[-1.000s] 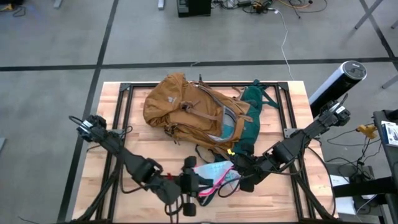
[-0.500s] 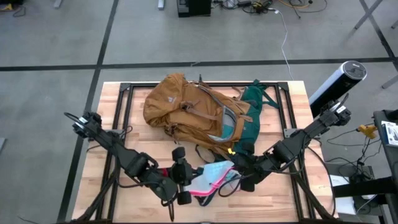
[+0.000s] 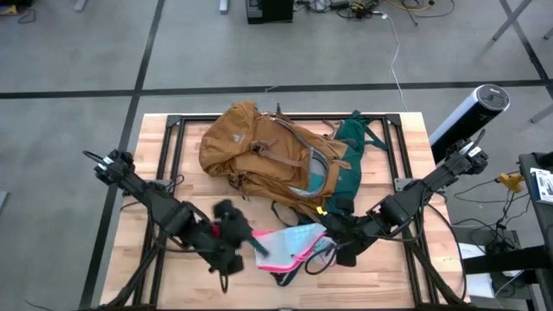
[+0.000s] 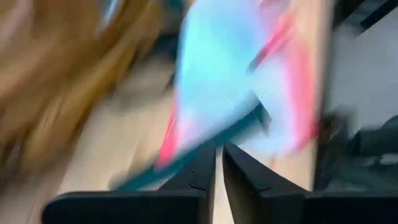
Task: Unpack backpack
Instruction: Close the pink zip bag
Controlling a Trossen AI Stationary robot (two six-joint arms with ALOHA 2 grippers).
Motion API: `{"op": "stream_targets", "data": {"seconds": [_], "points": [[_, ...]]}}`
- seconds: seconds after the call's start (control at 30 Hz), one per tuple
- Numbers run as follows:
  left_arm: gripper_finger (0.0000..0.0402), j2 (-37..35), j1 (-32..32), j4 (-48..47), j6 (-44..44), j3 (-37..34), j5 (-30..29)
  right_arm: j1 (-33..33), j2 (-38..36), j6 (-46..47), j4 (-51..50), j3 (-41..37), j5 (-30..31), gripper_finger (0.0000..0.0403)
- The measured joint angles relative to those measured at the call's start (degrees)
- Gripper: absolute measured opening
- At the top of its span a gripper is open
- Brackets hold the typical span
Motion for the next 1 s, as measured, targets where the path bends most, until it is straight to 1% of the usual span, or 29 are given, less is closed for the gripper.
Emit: {"op": "stream_targets", "data": {"seconds": [0.07, 0.1, 0.13, 0.17, 0.23, 0.33, 0.4, 0.47, 0.5, 0.57, 0.7, 0.8, 0.87, 1.0], "points": [[0.0043, 0.22, -0.33, -7.52, -6.18, -0.1, 4.71, -0.02, 0.0, 0.07, -0.78, 0.0, -0.1, 0.0], [0.0053, 0.3, -0.39, -8.94, -8.13, -0.15, 6.36, -0.02, 0.0, 0.07, -1.05, 0.0, -0.11, 0.0], [0.0065, 0.3, -0.43, -7.99, -8.83, -0.15, 6.99, -0.02, 0.0, 0.05, -1.23, 0.0, -0.11, 0.0], [0.0077, 0.3, -0.52, -5.0, -8.57, -0.15, 6.55, 0.0, 0.0, 0.01, -1.2, 0.0, -0.13, 0.0], [0.01, 0.71, -0.78, 4.79, -3.43, -0.11, 2.45, -0.01, 0.0, -0.03, -1.09, 0.0, -0.18, 0.0], [0.0129, 2.76, -1.16, 21.93, 10.6, -0.09, -5.39, -0.02, 0.0, -0.59, -1.04, 0.0, -0.07, 0.0], [0.0144, 4.71, -1.23, 31.09, 17.86, -0.04, -8.68, -0.15, 0.0, -0.5, -1.04, 0.0, -0.07, 0.0], [0.0157, 7.04, -0.71, 36.72, 20.7, 0.02, -10.12, -0.53, 0.0, 0.06, -1.12, 0.0, -0.02, 0.0], [0.0163, 8.33, -0.25, 37.91, 20.89, 0.02, -10.22, -0.73, 0.0, 0.15, -1.17, 0.0, 0.05, 0.0], [0.0177, 10.9, 0.68, 38.59, 20.9, 0.01, -10.13, -0.77, 0.0, 0.16, -1.17, 0.0, 0.11, 0.0], [0.0206, 14.9, 1.37, 33.63, 20.87, -0.04, -9.0, -1.12, -0.02, 0.13, -1.35, 0.0, 0.1, 0.0], [0.0229, 16.25, 1.51, 32.76, 20.51, -0.09, -3.42, -1.17, -0.07, 0.12, -1.94, 0.0, 0.13, 0.0], [0.0241, 16.27, 1.65, 32.81, 19.31, 0.27, -0.71, -1.35, -0.07, 0.14, -2.76, 0.02, 0.1, 0.0], [0.0252, 16.01, 1.47, 33.03, 18.59, 2.09, 0.46, -1.48, -0.09, 0.14, -3.02, 0.02, 0.15, 0.0]]}}
